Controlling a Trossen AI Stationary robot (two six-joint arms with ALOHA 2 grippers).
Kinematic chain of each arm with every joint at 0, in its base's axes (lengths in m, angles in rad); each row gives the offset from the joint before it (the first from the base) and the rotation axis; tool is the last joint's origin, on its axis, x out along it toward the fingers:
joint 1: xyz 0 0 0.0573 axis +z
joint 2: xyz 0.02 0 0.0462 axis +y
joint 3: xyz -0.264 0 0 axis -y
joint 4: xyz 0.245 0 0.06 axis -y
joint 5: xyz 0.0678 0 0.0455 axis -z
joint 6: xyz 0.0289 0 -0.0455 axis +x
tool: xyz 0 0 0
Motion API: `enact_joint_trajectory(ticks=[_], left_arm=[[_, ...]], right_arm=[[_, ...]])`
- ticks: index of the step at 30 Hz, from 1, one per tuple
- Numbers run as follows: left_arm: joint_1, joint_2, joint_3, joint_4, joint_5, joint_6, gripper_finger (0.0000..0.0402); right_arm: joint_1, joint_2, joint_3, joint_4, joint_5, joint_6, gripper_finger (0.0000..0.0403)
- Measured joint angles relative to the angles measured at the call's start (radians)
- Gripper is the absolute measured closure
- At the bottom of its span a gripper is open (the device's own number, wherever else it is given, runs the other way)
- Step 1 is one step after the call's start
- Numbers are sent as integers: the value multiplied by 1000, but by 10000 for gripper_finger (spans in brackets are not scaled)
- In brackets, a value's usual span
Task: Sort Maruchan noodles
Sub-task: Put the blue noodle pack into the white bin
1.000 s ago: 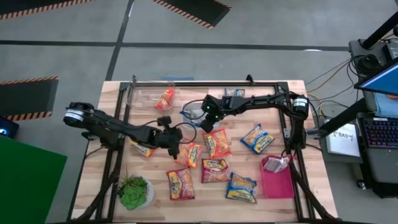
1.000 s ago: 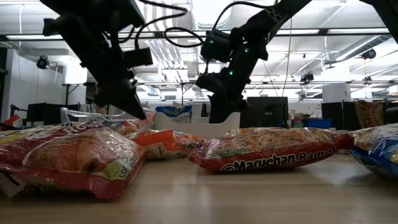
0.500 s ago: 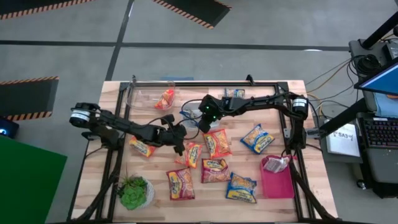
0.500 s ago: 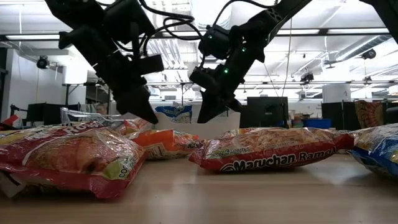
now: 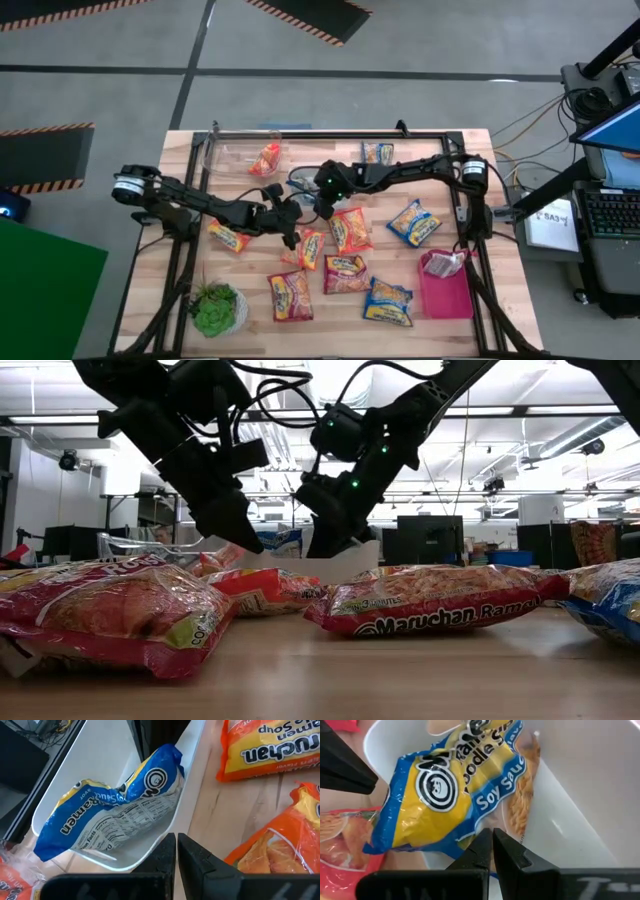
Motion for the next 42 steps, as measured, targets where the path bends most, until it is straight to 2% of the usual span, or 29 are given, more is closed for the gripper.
enact_joint_trajectory(ticks=[2,6,10,13,17,23,27,33,38,42], left_arm=[[-1,-1,0,-14,1,3,400],[-32,-48,28,-214,8,-30,401],[-39,-101,23,-297,-31,-46,401],[-15,-107,-13,-248,-44,-19,401],[20,-86,-79,-93,-55,14,401],[24,-78,-128,71,-51,15,401],[25,-78,-133,119,-1,15,402],[24,-78,-133,152,17,13,402],[24,-78,-133,175,40,11,402],[23,-81,-133,169,38,10,402]], right_arm=[[2,-7,1,-2,-5,2,394],[5,-26,4,-17,-20,21,394],[5,-30,6,-18,-22,20,394],[5,-28,6,-19,-14,15,394],[5,-27,2,-21,-6,11,394],[5,-26,1,-10,0,4,394],[5,-20,-1,16,-18,-4,394],[16,-20,-1,104,-130,45,394],[25,-20,-1,156,-132,58,394],[24,-25,15,132,-132,60,394]])
